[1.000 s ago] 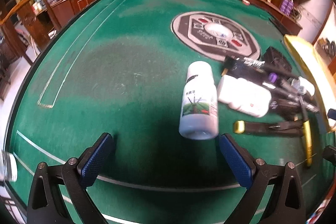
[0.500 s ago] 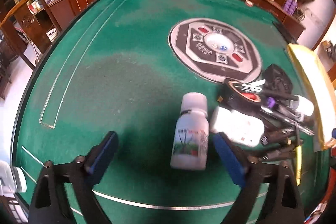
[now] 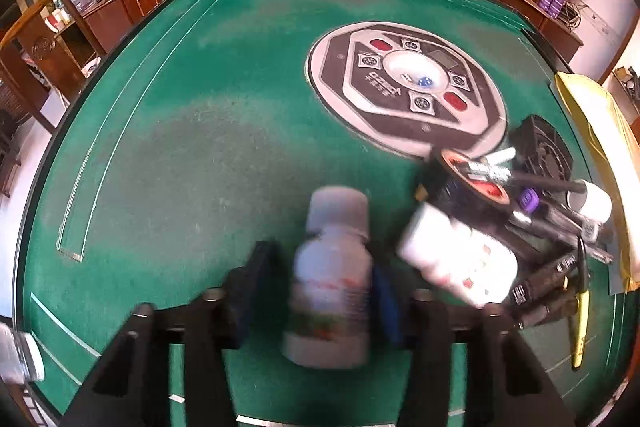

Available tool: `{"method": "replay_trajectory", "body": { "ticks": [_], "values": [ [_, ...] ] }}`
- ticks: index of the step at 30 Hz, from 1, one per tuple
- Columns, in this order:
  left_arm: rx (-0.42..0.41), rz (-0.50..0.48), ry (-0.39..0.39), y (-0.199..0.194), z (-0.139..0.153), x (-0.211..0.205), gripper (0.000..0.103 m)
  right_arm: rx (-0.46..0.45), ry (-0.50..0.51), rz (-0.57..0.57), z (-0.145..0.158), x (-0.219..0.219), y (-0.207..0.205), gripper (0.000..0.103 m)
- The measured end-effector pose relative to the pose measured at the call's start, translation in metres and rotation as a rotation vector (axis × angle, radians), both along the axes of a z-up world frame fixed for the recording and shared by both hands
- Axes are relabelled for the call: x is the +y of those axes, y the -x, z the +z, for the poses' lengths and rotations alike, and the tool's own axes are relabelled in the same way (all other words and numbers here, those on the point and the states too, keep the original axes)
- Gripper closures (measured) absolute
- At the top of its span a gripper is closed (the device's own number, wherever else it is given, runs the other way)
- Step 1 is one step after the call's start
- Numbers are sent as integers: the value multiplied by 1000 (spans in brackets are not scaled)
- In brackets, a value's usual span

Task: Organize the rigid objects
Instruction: 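Grasp the green-label white bottle with the left tool while the right tool grasps the plain white bottle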

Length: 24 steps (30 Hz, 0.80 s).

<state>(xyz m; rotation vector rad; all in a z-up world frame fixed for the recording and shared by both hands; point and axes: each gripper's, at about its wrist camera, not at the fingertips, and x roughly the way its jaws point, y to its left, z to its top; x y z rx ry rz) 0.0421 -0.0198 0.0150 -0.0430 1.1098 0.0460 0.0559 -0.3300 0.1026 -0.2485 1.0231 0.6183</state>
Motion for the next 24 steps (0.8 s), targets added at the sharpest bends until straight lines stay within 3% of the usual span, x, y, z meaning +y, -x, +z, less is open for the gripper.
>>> {"method": "replay_trajectory", "body": {
  "ticks": [11,14,16,19,24],
  "values": [
    [18,-2,-1,13,1,-1,58,111,205,258,-45,39,-47,73],
    [23,-8,-3,7,0,0,52,132,240,295,-54,46,-50,73],
    [34,-1,-9,1,-1,2,36,133,245,300,-57,48,-52,73],
    [29,-7,-3,-3,-3,5,33,144,251,283,-61,53,-55,71],
    [13,-6,-2,-1,-3,4,36,167,253,225,-68,57,-59,70]
  ]
}}
